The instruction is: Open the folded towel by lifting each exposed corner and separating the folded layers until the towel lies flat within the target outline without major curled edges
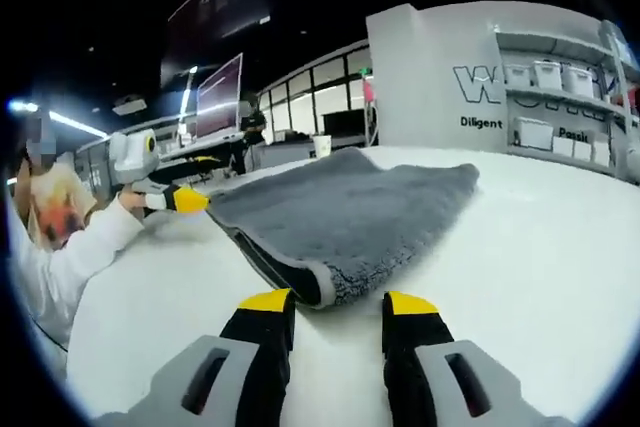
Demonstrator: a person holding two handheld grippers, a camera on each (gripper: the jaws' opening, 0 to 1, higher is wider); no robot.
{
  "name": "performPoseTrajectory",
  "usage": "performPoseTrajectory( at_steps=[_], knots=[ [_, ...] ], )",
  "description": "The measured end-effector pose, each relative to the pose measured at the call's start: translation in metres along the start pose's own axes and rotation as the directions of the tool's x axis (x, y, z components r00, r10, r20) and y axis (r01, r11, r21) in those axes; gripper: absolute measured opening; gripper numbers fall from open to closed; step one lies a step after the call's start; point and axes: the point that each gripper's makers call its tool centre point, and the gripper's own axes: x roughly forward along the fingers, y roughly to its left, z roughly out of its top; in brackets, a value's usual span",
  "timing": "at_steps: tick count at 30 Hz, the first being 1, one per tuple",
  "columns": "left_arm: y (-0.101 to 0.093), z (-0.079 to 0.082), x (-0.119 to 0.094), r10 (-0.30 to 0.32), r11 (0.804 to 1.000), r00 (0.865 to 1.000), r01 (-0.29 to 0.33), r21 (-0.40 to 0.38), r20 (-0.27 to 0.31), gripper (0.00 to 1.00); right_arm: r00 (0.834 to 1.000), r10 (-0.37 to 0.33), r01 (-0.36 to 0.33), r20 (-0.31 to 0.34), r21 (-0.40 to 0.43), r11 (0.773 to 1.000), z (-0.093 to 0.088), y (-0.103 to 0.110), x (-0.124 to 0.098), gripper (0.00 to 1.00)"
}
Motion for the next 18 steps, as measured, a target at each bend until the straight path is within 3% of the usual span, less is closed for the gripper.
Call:
performPoseTrajectory(
  at_steps=[5, 9, 15, 18],
  knots=[
    [0.000, 0.001, -0.001, 0.001, 1.000, 1.000, -0.001, -0.009, 0.006, 1.00, 1.000, -0.007, 0.006, 0.011, 0.055, 0.998, 0.002, -0.003, 0.000, 0.14],
    [0.000, 0.002, -0.001, -0.003, 1.000, 1.000, 0.003, -0.014, 0.011, 1.00, 1.000, 0.025, -0.025, 0.004, 0.073, 0.997, 0.000, 0.000, 0.002, 0.02],
    [-0.001, 0.003, -0.002, -0.005, 1.000, 1.000, 0.005, -0.022, 0.013, 1.00, 1.000, 0.010, -0.012, 0.022, 0.103, 0.995, 0.007, -0.005, 0.001, 0.01],
    [-0.001, 0.003, -0.003, -0.005, 1.000, 1.000, 0.006, -0.030, 0.018, 1.00, 0.999, -0.024, 0.022, 0.026, 0.071, 0.997, 0.011, -0.011, -0.004, 0.00]
  ],
)
